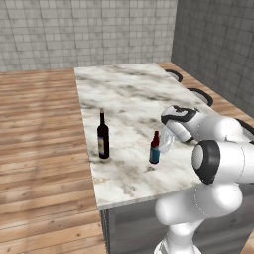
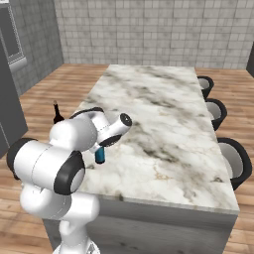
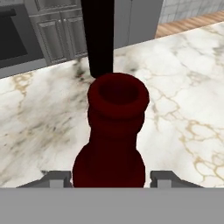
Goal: Move the drinks to the dining counter.
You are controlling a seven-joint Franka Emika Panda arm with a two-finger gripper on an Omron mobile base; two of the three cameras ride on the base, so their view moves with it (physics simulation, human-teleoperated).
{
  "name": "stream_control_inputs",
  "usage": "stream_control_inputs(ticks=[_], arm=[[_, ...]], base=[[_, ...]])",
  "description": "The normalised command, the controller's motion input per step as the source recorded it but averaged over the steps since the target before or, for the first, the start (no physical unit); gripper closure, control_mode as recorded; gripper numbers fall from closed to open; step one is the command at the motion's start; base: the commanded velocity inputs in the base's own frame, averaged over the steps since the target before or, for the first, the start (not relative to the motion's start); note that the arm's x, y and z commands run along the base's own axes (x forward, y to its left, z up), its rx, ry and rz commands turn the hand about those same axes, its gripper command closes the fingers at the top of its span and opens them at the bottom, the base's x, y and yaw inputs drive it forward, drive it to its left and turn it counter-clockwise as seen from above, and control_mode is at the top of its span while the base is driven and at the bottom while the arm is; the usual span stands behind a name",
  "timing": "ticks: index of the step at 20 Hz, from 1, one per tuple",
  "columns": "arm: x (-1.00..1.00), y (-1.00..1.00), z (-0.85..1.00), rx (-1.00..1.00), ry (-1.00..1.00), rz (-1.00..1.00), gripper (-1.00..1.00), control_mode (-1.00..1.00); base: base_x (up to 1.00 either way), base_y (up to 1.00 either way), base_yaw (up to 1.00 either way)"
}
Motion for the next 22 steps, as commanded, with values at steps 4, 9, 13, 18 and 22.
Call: stream_control_inputs(ticks=[4, 9, 13, 18, 22], arm=[[-0.03, 0.0, 0.0, 0.0, 0.0, 0.0, -1.0, -1.0], [-0.13, 0.0, 0.0, 0.0, 0.0, 0.0, -1.0, -1.0], [-0.19, 0.0, 0.0, 0.0, 0.0, 0.0, -1.0, -1.0], [-0.08, -0.14, 0.11, 0.0, -0.08, 0.0, -1.0, -1.0], [0.0, -0.24, 0.24, 0.0, -0.11, 0.0, -1.0, -1.0]], base=[[0.0, 0.0, 0.0], [0.0, 0.0, 0.0], [0.0, 0.0, 0.0], [0.0, 0.0, 0.0], [0.0, 0.0, 0.0]])
